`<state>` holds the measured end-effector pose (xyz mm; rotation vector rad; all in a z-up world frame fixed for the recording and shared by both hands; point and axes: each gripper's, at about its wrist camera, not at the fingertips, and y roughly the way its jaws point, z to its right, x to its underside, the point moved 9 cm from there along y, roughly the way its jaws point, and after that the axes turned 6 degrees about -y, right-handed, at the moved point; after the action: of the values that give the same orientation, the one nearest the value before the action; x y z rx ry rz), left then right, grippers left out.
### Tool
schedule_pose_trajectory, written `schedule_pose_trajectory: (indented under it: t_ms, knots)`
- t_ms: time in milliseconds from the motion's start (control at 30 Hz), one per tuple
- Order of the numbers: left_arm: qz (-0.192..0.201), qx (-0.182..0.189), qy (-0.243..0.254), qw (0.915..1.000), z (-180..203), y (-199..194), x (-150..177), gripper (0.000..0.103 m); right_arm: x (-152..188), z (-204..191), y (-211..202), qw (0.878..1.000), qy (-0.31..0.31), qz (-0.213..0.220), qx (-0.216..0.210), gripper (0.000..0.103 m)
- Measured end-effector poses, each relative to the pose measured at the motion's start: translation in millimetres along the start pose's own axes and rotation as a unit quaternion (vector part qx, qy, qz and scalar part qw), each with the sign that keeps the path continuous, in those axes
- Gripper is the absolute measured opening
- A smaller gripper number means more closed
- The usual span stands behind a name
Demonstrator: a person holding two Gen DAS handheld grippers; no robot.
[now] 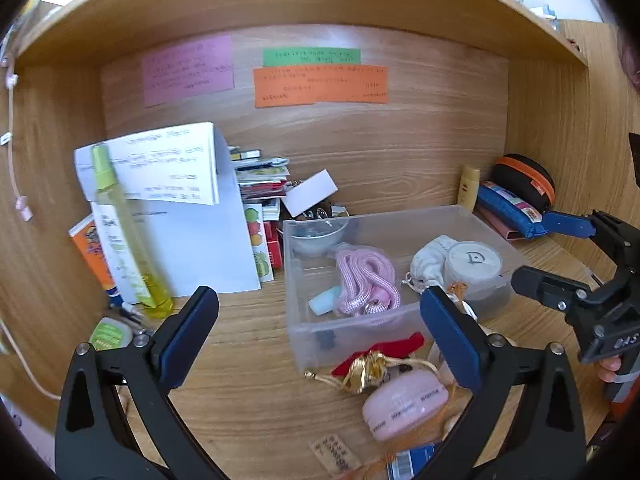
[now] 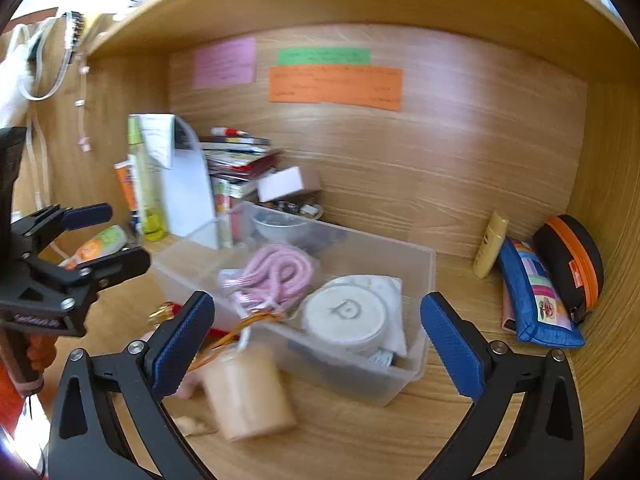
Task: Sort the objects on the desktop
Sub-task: 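Withdraw both open tools from the box and move toward the loose desk items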
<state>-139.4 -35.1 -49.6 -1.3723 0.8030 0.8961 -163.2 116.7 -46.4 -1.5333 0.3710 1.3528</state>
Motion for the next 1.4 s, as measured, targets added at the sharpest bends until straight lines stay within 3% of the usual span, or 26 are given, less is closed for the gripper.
schedule_pose_trajectory:
  t_ms: [167, 300, 400, 533, 700, 800, 967, 1167, 1400]
  knots:
    - [0.012, 0.015, -0.033, 0.9993, -11, -23, 3, 0.103, 4, -20, -19, 1.000, -0.017, 0.008, -0.019, 0.103]
    - [0.004, -0.013, -0.055, 0.9984, -33, -27, 7, 0.103, 12, -29, -24, 1.000, -0.023, 0.009, -0.015, 0.103]
    - [-0.010, -0.009, -0.069, 0.9976, -42, -29, 18, 0.103, 21, -29, -23, 1.000, -0.014, 0.006, -0.013, 0.103]
    - [-0.028, 0.015, -0.069, 0.9971, -43, -34, 38, 0.103, 37, -25, -14, 1.000, -0.006, -0.022, -0.009, 0.103]
    - [-0.027, -0.025, -0.056, 0.9978, -53, -40, 56, 0.103, 63, -25, 4, 0.995, -0.003, -0.092, -0.045, 0.103]
    - [-0.068, -0.028, -0.064, 0.9953, -61, -31, 72, 0.103, 75, -26, 14, 0.990, -0.003, -0.125, -0.061, 0.103]
    - [-0.138, 0.013, -0.085, 0.9867, -64, -14, 100, 0.103, 79, -31, 25, 0.986, -0.027, -0.146, -0.071, 0.102]
    - [-0.163, 0.044, -0.052, 0.9843, -45, -19, 117, 0.103, 77, -49, 40, 0.980, -0.061, -0.167, -0.091, 0.101]
    - [-0.189, 0.047, -0.025, 0.9805, -25, -17, 134, 0.102, 72, -63, 52, 0.976, -0.089, -0.169, -0.104, 0.096]
